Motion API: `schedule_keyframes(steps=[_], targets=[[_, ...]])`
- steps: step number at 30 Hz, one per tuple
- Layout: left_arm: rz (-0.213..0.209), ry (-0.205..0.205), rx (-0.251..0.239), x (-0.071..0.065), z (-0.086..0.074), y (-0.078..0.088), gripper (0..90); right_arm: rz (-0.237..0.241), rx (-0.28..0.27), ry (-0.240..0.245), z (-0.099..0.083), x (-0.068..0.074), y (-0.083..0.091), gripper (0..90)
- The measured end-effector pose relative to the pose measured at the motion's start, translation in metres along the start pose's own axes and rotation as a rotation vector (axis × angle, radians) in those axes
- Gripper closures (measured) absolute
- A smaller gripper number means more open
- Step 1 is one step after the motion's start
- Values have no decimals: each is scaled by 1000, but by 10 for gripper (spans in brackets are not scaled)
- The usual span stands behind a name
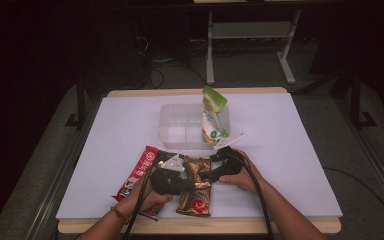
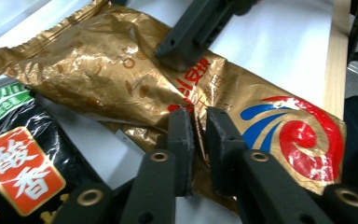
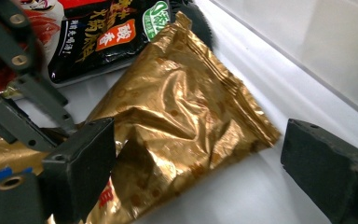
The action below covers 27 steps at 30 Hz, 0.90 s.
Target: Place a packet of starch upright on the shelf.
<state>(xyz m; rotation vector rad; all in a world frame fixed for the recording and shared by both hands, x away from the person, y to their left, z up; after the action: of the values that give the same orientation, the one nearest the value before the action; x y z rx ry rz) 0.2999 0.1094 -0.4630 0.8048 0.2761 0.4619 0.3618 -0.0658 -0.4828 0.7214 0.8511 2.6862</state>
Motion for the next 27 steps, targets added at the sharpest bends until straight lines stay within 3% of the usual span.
schedule_keyframes(steps=[3,6,11,15,18,20,22,27], targets=[[-7,-2,11,0,-1,-1,807,54,21,8,4,4,-4,270],[-8,-6,12,0,-1,-1,810,100,4,-8,6,4,-7,352],[-19,0,10,0,-2,-2,811,118,-39,-41,7,1,-4,470],[-10,0,9,0,-2,-1,792,109,-64,-35,8,2,-1,533],[-4,5,-4,1,-2,0,669,107,-76,-30,9,4,2,565],[22,11,-20,1,-3,4,579,99,-95,-20,10,6,4,592],[57,48,-20,5,-4,6,457,98,-110,-10,11,8,6,621],[46,82,-66,7,-4,8,372,85,-128,25,12,14,10,648]])
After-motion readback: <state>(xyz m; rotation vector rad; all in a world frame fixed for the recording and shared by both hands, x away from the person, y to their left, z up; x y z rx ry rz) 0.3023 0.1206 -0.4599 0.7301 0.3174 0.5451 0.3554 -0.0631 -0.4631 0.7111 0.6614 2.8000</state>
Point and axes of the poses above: each handheld gripper's, and its own axes: y roughly backward along the jaws, z roughly out of its top, x roughly to its left, the point moved 4 cm from there along -y, roughly forward along the jaws, and after that the axes turned 9 degrees about z, right-handed, at the moved point
